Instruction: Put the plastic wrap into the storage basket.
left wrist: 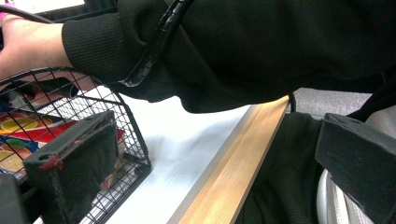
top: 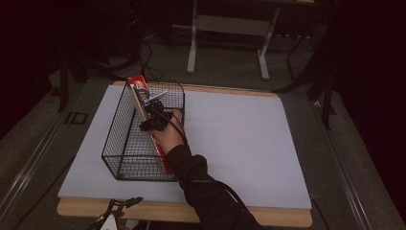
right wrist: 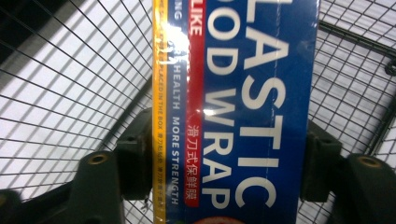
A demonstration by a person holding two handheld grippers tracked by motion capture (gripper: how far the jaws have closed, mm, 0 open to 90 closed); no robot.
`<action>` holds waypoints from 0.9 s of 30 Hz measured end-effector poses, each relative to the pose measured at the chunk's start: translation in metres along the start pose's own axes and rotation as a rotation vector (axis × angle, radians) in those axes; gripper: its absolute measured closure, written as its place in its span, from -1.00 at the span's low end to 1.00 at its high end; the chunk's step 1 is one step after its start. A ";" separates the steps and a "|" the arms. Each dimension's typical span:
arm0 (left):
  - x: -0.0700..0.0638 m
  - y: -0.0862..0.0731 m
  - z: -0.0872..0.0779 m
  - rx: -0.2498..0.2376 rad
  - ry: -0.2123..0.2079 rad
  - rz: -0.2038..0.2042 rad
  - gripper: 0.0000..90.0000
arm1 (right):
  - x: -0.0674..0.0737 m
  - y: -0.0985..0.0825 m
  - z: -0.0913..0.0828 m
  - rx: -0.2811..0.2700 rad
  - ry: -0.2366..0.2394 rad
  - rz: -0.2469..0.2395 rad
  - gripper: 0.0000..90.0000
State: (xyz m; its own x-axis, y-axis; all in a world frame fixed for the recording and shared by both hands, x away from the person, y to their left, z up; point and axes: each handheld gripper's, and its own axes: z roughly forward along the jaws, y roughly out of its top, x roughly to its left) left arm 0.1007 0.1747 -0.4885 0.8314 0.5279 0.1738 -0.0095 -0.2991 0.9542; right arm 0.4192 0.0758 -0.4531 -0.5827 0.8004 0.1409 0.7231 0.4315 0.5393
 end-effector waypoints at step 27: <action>0.000 -0.001 0.003 0.014 -0.002 -0.003 -1.00 | -0.038 -0.017 -0.075 -0.189 0.114 -0.124 -0.70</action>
State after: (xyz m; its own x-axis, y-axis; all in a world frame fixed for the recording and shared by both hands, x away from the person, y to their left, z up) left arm 0.1021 0.1728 -0.4900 0.8327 0.5268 0.1706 0.0005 -0.3088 0.9511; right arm 0.4008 0.0072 -0.4056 -0.7081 0.6897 0.1512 0.5681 0.4294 0.7021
